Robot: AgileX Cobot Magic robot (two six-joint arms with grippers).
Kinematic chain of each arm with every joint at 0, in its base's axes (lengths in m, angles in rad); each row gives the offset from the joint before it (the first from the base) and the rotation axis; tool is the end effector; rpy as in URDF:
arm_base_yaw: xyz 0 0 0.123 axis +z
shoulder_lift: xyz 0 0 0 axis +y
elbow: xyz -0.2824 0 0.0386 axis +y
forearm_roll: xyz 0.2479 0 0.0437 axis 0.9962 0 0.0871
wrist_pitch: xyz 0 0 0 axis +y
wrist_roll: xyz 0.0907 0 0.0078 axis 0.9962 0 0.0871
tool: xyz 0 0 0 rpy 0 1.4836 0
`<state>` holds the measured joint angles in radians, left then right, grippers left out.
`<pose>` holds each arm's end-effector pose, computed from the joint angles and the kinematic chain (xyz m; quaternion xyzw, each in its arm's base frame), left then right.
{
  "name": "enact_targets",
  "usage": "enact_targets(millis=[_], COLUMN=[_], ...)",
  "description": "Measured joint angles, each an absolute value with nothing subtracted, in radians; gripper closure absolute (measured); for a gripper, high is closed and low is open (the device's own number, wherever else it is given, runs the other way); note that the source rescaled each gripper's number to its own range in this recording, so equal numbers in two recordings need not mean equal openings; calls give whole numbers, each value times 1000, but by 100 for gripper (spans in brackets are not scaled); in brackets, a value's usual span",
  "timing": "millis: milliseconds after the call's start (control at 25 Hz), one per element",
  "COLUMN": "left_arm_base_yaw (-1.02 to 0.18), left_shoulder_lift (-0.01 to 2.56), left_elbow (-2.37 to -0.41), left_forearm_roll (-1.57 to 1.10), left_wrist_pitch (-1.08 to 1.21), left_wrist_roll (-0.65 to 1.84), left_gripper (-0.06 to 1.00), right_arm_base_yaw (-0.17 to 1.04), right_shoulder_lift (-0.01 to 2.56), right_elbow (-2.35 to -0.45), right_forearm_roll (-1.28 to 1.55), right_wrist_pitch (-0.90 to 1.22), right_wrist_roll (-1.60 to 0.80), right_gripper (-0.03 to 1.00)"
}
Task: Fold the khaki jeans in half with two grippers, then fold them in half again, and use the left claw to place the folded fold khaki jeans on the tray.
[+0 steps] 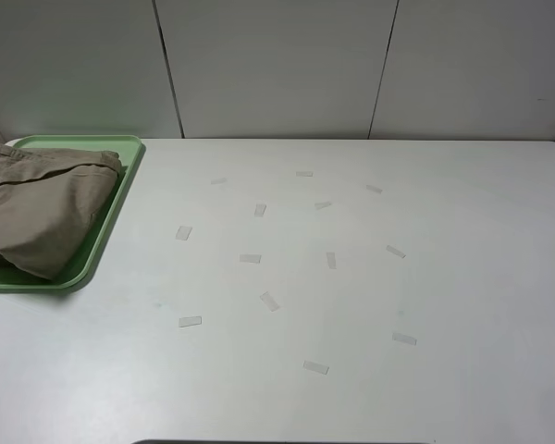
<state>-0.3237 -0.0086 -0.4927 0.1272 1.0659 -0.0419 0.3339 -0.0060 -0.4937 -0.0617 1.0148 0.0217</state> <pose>-0.0024 0.0115 0.2752 0.1171 0.8444 -0.0319 0.5217 -0.0015 -0.0056 0.2793 -0.1302 0.8306 0.0653 0.5375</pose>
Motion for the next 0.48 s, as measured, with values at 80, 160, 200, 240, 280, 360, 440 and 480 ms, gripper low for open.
enact_targets(millis=[80,160,200,240,280,360,440,480], left_arm_base_yaw=[-324,-324,-324,-324,-324,-324,-324,-324], left_shoulder_lift=[-9,-9,-9,-9,-9,-9,-9,-9], left_elbow=[-493,-493,-493,-493,-493,-493,-493,-493], left_forearm_roll=[127,127,127,127,127,127,127,127], left_wrist_pitch=[1066,1066,1066,1066,1066,1066,1066,1066], left_wrist_roll=[-42,-42,-42,-42,-42,-42,-42,-42], left_gripper=[16,16,16,16,16,16,16,16], right_arm_base_yaw=[334,334,334,334,334,334,334,334], right_shoulder_lift=[-6,-6,-6,-6,-6,-6,-6,-6], right_elbow=[-494,-494,-494,-494,-494,-494,-494,-494], right_forearm_roll=[-62,-62,-62,-62,-62,-62,-62,-62], right_wrist_pitch=[1015,1015,1015,1015,1015,1014,1014,1014], right_wrist_roll=[22,22,22,22,22,22,22,22], right_gripper=[-2,-2,-2,-2,-2,-2,-2,-2])
